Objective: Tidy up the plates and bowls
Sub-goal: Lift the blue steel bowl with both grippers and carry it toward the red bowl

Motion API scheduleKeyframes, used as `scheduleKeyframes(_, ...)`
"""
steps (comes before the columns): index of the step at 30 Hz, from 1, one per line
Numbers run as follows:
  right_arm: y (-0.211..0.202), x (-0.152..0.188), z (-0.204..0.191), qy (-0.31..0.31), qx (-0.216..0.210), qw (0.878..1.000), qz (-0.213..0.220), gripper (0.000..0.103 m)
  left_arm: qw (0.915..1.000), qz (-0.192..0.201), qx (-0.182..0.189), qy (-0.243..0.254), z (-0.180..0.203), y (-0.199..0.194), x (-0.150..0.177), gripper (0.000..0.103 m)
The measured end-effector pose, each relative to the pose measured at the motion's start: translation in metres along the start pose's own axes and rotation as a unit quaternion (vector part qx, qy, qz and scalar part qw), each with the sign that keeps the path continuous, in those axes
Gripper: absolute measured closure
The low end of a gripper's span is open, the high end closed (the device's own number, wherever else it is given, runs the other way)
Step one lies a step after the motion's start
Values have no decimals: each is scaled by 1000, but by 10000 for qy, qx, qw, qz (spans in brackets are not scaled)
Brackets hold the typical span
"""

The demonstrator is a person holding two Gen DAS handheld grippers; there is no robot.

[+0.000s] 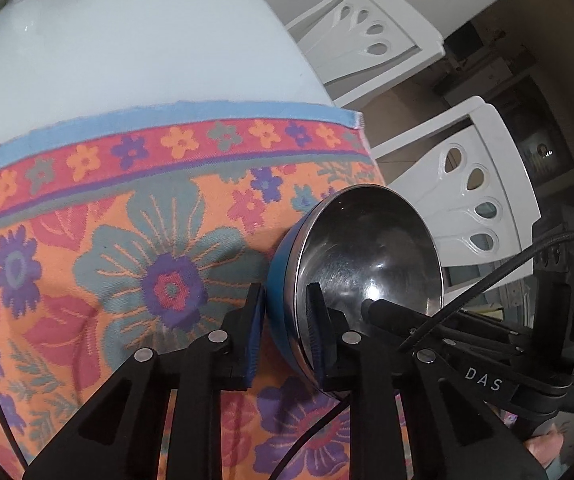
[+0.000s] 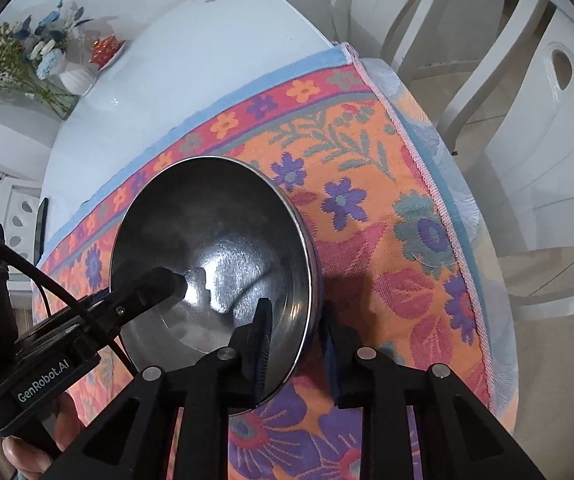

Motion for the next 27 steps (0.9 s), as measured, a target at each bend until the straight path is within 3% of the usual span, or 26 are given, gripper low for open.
scheduleKeyframes(14, -102, 42, -59, -406, -126, 9978, 500, 80, 9966, 818, -54, 45, 23, -117, 34, 86)
scheduleKeyframes(20, -138, 84, -79, -574, -176, 9965, 576, 80, 9949, 988, -154, 88, 35, -162, 72, 86)
scheduleKeyframes(27, -147, 142, -85, -553, -383, 9973, 309, 79, 9944, 1021, -266, 68, 36, -189, 127, 86)
Point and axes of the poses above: each gripper's, at about its wrist camera, not at the fingertips, and y roughly the way its jaws point, z to its right, x to its underside, the point moved 4 cm from there along y, roughly the way its jaws point, and after that the axes turned 5 degrees about -x, right-handed, at the moved point
